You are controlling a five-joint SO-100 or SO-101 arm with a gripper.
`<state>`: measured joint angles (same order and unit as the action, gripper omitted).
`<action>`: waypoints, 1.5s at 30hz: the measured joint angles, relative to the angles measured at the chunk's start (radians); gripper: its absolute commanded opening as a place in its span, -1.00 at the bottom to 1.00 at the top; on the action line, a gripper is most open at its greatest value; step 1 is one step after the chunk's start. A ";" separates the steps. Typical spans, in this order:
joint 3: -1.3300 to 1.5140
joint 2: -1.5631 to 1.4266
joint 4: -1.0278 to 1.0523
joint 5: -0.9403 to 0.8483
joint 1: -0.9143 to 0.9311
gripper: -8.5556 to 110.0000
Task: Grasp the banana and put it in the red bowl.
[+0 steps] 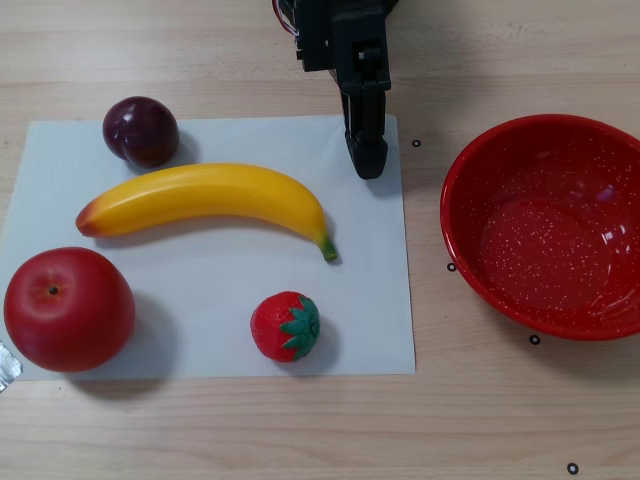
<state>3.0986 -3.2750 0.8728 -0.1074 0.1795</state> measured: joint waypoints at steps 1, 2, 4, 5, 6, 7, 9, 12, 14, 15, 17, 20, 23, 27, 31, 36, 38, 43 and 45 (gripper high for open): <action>0.000 0.000 0.000 0.000 0.000 -0.85; 0.000 0.000 0.000 0.000 0.000 -0.85; 0.000 0.000 0.000 0.000 0.000 -0.85; 0.000 0.000 0.000 0.000 0.000 -0.85; 0.000 0.000 0.000 0.000 0.000 -0.85; 0.000 0.000 0.000 0.000 0.000 -0.85; 0.000 0.000 0.000 0.000 0.000 -0.85; 0.000 0.000 0.000 0.000 0.000 -0.85; 0.000 0.000 0.000 0.000 0.000 -0.85; 0.000 0.000 0.000 0.000 0.000 -0.85; 0.000 0.000 0.000 0.000 0.000 -0.85; 0.000 0.000 0.018 0.009 0.000 -0.85; -0.006 0.000 0.098 0.023 0.000 -0.85; -0.077 0.021 0.192 0.025 0.000 -0.85; -0.232 0.130 0.284 0.025 -0.011 -0.85; -0.426 0.239 0.397 0.025 -0.012 -0.85; -0.508 0.278 0.456 0.025 -0.035 -0.85; -0.675 0.394 0.584 0.025 -0.080 -0.85; -0.742 0.449 0.623 0.026 -0.124 -0.85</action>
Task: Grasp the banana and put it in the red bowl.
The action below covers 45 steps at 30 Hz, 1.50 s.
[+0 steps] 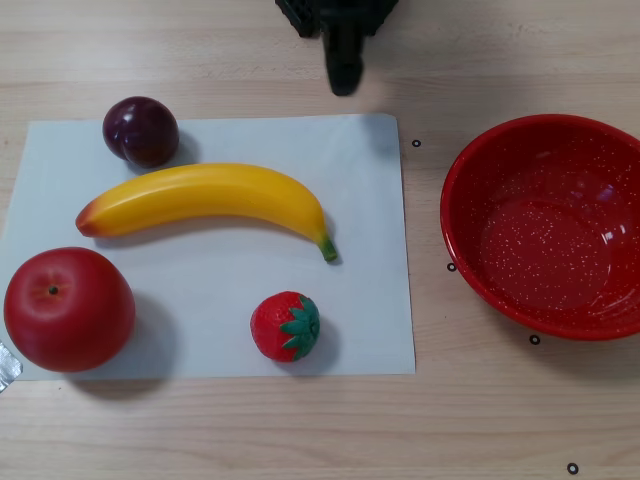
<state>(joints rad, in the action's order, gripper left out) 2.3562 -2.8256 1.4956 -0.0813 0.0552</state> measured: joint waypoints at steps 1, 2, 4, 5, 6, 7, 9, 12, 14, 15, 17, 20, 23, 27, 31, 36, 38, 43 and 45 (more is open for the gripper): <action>-0.034 0.031 0.015 0.000 -0.014 -0.85; -0.066 0.061 0.032 0.011 -0.028 -0.84; -0.126 0.121 0.052 0.043 -0.075 -0.77; -0.158 0.150 0.058 0.052 -0.101 -0.77; -0.201 0.186 0.077 0.052 -0.132 -0.77; -0.236 0.215 0.094 0.058 -0.149 -0.77; -0.301 0.285 0.120 0.069 -0.173 -0.78; -0.377 0.385 0.141 0.087 -0.232 -0.79; -0.431 0.439 0.150 0.106 -0.259 -0.80; -0.460 0.463 0.152 0.114 -0.267 -0.79; -0.517 0.509 0.164 0.129 -0.281 -0.79; -0.598 0.595 0.201 0.141 -0.314 -0.80; -0.664 0.678 0.219 0.150 -0.321 -0.80; -0.776 0.793 0.255 0.172 -0.359 -0.77; -0.865 0.897 0.291 0.207 -0.376 -0.64; -0.928 1.014 0.293 0.245 -0.403 -0.38; -0.939 1.052 0.293 0.262 -0.403 -0.25; -0.946 1.147 0.291 0.285 -0.413 0.05; -0.983 1.183 0.282 0.295 -0.419 0.12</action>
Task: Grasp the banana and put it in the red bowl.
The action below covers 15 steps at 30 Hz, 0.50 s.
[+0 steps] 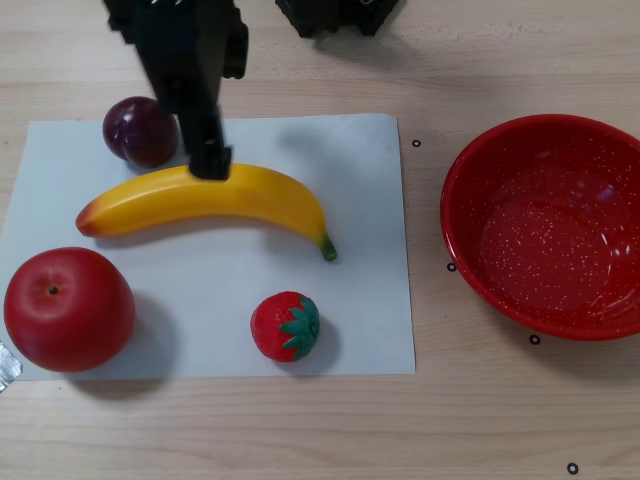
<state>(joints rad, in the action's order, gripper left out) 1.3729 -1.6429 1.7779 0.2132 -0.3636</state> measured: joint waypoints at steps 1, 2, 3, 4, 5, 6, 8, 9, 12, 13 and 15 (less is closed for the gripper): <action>-0.014 0.014 -0.009 0.011 -0.002 0.14; -0.023 0.020 -0.020 0.012 0.002 0.17; -0.025 0.029 -0.038 0.012 0.005 0.21; -0.025 0.043 -0.057 0.012 0.008 0.23; -0.025 0.057 -0.067 0.014 0.009 0.27; -0.025 0.075 -0.078 0.035 0.011 0.28; -0.025 0.104 -0.104 0.040 0.011 0.32; -0.025 0.114 -0.118 0.041 0.009 0.32; -0.025 0.129 -0.156 0.069 0.006 0.35; -0.025 0.135 -0.166 0.075 0.006 0.35; -0.025 0.150 -0.193 0.075 0.005 0.35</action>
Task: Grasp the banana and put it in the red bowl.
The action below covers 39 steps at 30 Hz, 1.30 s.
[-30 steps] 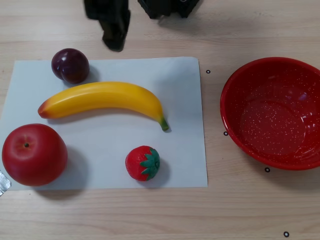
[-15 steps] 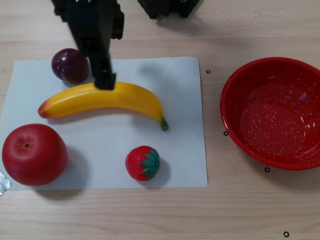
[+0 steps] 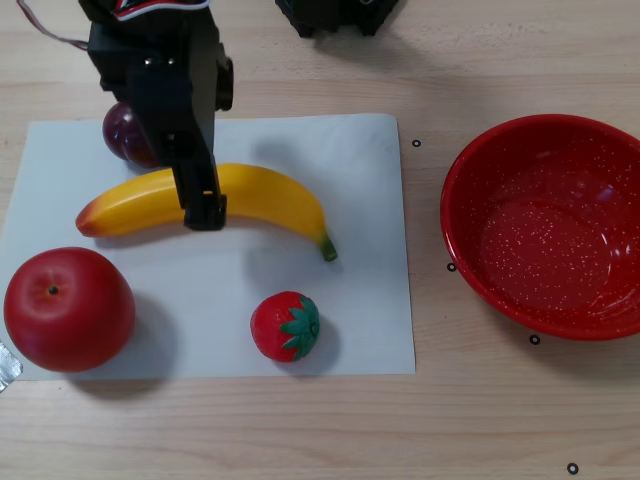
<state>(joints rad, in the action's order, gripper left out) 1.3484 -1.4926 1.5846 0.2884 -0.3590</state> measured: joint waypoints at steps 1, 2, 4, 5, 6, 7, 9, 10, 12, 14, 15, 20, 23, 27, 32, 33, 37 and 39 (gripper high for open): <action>0.000 0.008 -0.011 0.002 0.000 0.35; 0.002 0.017 -0.023 0.008 0.000 0.35; 0.026 0.020 -0.057 0.021 -0.002 0.35; 0.038 0.020 -0.061 0.021 -0.002 0.36; 0.051 0.023 -0.067 0.021 -0.002 0.36; 0.058 0.029 -0.077 0.021 -0.002 0.36; 0.074 0.043 -0.098 0.023 -0.002 0.36; 0.075 0.049 -0.100 0.023 -0.002 0.36; 0.092 0.049 -0.118 0.023 -0.002 0.36; 0.103 0.049 -0.130 0.020 0.002 0.35; 0.114 0.049 -0.143 0.021 0.005 0.35; 0.150 0.081 -0.201 0.021 0.025 0.34; 0.163 0.091 -0.236 0.021 0.026 0.29; 0.164 0.098 -0.267 0.021 0.023 0.21; 0.164 0.101 -0.275 0.021 0.023 0.05; 0.163 0.101 -0.276 0.021 0.023 0.01; 0.158 0.101 -0.258 0.020 0.025 -0.16; 0.153 0.101 -0.230 0.014 0.028 -0.26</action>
<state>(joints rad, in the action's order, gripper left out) 1.5018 -1.3913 1.3545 0.3022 -0.3313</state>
